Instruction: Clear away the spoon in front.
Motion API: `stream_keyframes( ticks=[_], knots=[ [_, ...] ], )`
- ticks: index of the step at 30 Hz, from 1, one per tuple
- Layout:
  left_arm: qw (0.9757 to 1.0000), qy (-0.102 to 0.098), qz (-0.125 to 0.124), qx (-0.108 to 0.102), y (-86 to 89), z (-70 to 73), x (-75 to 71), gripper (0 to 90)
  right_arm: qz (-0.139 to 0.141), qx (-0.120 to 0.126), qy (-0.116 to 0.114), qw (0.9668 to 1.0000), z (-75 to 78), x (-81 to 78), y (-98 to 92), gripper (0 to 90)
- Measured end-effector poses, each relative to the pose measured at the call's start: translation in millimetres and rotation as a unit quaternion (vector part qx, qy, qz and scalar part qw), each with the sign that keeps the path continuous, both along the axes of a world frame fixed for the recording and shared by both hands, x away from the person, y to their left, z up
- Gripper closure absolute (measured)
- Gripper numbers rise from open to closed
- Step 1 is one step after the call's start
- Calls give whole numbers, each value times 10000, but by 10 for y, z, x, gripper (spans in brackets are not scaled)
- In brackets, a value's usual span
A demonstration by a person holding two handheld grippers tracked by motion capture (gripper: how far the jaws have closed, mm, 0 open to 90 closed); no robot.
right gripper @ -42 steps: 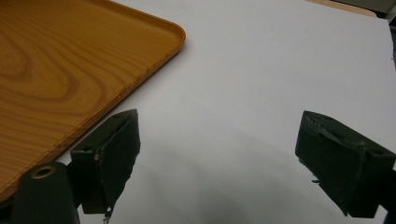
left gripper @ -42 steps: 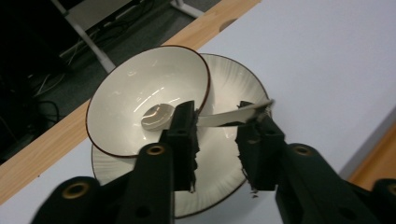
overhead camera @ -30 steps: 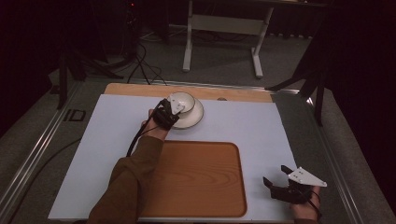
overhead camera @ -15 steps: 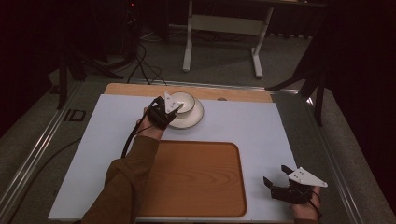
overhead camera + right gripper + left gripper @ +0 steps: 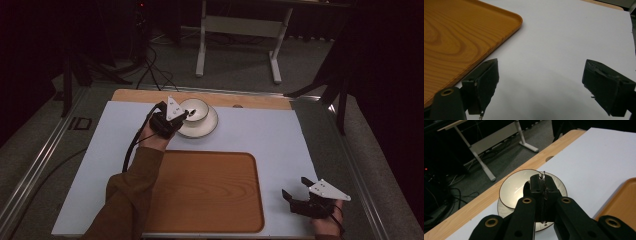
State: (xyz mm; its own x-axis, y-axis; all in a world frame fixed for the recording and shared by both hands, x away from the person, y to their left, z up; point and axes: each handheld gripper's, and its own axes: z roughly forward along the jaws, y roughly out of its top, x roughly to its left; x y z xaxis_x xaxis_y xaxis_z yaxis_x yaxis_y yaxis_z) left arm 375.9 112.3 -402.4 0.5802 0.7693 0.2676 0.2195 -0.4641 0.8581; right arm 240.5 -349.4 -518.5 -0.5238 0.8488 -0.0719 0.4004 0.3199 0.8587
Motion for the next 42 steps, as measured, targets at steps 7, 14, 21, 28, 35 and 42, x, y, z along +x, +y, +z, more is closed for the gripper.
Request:
stream_keyframes(
  ticks=[7,14,21,28,35,42],
  knots=[
    [10000,-47,-55,-23,79,80,-99,890,-2,-3,-13,10000,1,-2,2,138],
    [9999,-86,-96,-5,151,121,-195,890,-4,-8,-30,10000,4,-4,0,138],
    [9999,-123,-71,3,255,137,-278,890,-5,-5,-28,10000,4,-4,2,138],
    [9999,-111,-25,-10,356,113,-361,889,-9,-8,-36,10000,4,-5,4,139],
    [9999,-109,6,-9,439,91,-424,890,-12,-3,-42,10000,4,-5,4,139],
    [9999,-116,8,-9,490,66,-486,890,-11,-7,-35,10000,7,-5,4,140]
  ],
)
